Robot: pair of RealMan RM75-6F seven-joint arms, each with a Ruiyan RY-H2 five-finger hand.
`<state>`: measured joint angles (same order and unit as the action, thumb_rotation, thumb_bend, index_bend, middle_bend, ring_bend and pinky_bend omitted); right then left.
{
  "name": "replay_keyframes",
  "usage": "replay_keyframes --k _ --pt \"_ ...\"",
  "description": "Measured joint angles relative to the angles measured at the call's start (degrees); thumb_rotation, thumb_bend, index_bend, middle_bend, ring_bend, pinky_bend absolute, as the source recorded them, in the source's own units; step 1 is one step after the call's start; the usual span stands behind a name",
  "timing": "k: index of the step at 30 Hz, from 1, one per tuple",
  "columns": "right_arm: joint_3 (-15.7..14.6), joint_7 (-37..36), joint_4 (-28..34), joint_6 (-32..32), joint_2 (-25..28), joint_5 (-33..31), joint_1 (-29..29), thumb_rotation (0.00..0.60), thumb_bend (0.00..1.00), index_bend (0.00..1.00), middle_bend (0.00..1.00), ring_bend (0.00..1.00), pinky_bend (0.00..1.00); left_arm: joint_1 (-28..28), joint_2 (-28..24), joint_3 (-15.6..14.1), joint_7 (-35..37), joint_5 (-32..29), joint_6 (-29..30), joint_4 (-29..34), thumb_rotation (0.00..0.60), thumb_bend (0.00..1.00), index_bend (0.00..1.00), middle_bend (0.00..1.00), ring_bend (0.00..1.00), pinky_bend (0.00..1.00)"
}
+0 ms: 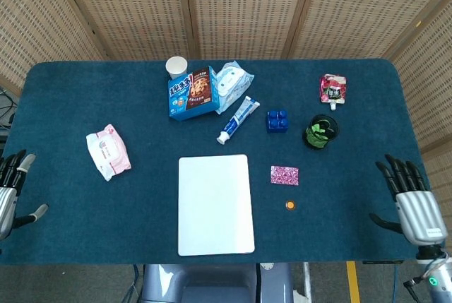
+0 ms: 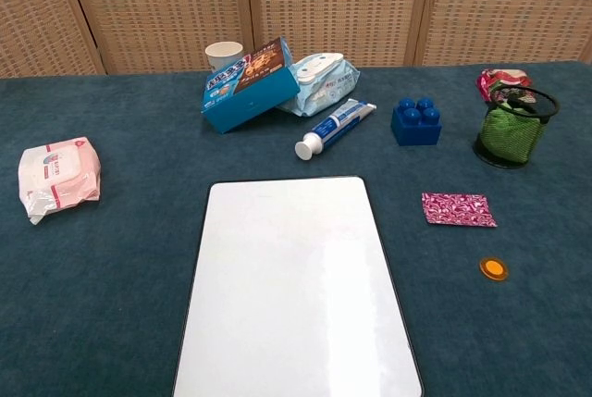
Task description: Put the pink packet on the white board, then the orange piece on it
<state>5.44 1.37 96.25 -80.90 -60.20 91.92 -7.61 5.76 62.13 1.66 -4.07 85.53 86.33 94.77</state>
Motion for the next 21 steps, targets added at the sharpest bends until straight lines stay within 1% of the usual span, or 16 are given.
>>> replay_keyframes --k 3,5,6,9,11,15,21 --pt "1.4 3.2 2.4 7.1 0.2 -1.5 -4.5 0.600 0.00 0.13 0.00 0.00 0.00 0.2 0.5 0.2 -0.8 -0.7 -0.6 -0.2 0.600 0.00 0.00 0.00 0.00 0.00" --pt "2.5 5.6 3.8 11.7 -0.1 -3.4 -7.6 0.600 0.00 0.13 0.00 0.00 0.00 0.3 0.8 0.4 -1.3 -1.3 -0.8 -0.3 0.600 0.00 0.00 0.00 0.00 0.00" --pt "3.2 7.4 4.6 14.8 -0.6 -5.1 -9.7 0.600 0.00 0.14 0.00 0.00 0.00 0.3 0.9 0.6 -1.4 -1.5 -0.8 -0.3 0.600 0.00 0.00 0.00 0.00 0.00" --pt "5.0 13.0 5.9 21.0 -2.5 -10.2 -14.6 0.600 0.00 0.15 0.00 0.00 0.00 0.3 1.1 0.9 -1.9 -2.1 -0.9 -0.2 0.600 0.00 0.00 0.00 0.00 0.00" --pt "5.9 16.7 6.1 23.2 -4.1 -13.1 -17.0 0.600 0.00 0.17 0.00 0.00 0.00 0.4 1.2 1.1 -2.1 -2.4 -1.2 -0.2 0.600 0.00 0.00 0.00 0.00 0.00" --pt "7.2 25.6 5.2 26.4 -9.2 -20.1 -21.9 0.600 0.00 0.21 0.00 0.00 0.00 0.7 1.4 1.2 -2.5 -2.9 -2.0 -0.2 0.600 0.00 0.00 0.00 0.00 0.00" --pt "8.0 37.1 1.3 27.8 -17.5 -31.5 -27.5 0.600 0.00 0.24 0.00 0.00 0.00 0.9 1.2 1.2 -2.6 -3.3 -2.7 -0.2 0.600 0.00 0.00 0.00 0.00 0.00"
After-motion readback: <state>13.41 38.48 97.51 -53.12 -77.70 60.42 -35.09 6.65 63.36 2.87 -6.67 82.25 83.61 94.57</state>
